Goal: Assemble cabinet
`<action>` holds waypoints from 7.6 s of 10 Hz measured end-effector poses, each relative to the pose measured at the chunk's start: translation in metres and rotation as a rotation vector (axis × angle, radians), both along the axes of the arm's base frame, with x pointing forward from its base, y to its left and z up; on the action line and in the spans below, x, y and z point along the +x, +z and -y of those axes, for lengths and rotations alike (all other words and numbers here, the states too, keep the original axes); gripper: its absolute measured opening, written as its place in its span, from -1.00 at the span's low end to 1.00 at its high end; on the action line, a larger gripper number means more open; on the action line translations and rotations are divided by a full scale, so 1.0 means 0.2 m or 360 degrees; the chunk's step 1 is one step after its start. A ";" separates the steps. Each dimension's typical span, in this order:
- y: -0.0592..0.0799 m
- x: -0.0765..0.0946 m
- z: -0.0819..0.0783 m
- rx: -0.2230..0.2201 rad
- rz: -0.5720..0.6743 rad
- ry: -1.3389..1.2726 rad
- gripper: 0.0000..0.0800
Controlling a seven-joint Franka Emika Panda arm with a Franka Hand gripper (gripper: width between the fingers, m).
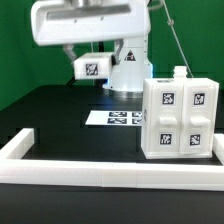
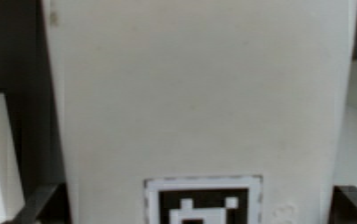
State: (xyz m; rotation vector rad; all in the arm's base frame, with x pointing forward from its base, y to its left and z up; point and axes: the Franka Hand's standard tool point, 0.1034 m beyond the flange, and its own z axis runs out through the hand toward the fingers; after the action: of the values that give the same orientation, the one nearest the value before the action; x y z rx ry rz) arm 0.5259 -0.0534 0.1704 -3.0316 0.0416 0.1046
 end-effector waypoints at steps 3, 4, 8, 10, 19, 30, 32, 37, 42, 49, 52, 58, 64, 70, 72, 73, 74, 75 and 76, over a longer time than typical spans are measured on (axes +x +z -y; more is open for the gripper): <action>0.06 0.05 -0.10 -0.0009 -0.0031 -0.0019 0.38; 0.06 0.05 -0.10 -0.0009 -0.0034 -0.0025 0.38; 0.08 0.06 -0.26 -0.0067 -0.0037 -0.0042 0.38; 0.09 0.09 -0.43 -0.0093 -0.0033 -0.0084 0.38; 0.07 0.09 -0.64 -0.0101 -0.0024 -0.0078 0.38; 0.00 0.02 -0.72 -0.0097 0.0035 -0.0054 0.38; -0.01 0.04 -0.72 -0.0096 0.0061 -0.0059 0.38; -0.06 0.04 -0.69 -0.0103 0.0052 -0.0057 0.38; -0.07 0.05 -0.69 -0.0102 0.0068 -0.0058 0.38; -0.07 0.05 -0.69 -0.0103 0.0067 -0.0059 0.62; -0.07 0.05 -0.69 -0.0103 0.0067 -0.0057 0.62; -0.08 0.00 -0.72 -0.0102 0.0062 -0.0048 0.38; -0.08 0.00 -0.72 -0.0102 0.0061 -0.0058 0.38; -0.08 0.01 -0.73 -0.0043 -0.0047 -0.0944 0.38; -0.09 0.02 -0.74 -0.0025 -0.0082 -0.1241 0.38; -0.09 0.01 -0.75 -0.0030 -0.0097 -0.1355 0.38; -0.09 0.01 -0.75 -0.0032 -0.0105 -0.1412 0.38; -0.08 0.01 -0.76 -0.0037 -0.0120 -0.1534 0.38; -0.08 0.01 -0.76 -0.0040 -0.0132 -0.1634 0.38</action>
Offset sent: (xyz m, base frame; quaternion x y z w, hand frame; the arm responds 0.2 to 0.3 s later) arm 0.0000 0.0000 0.0000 0.0000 0.0000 0.0000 1.0000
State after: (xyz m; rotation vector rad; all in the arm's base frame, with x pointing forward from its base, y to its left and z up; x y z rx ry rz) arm 0.5288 0.0984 0.1535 -2.6200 1.5346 0.1306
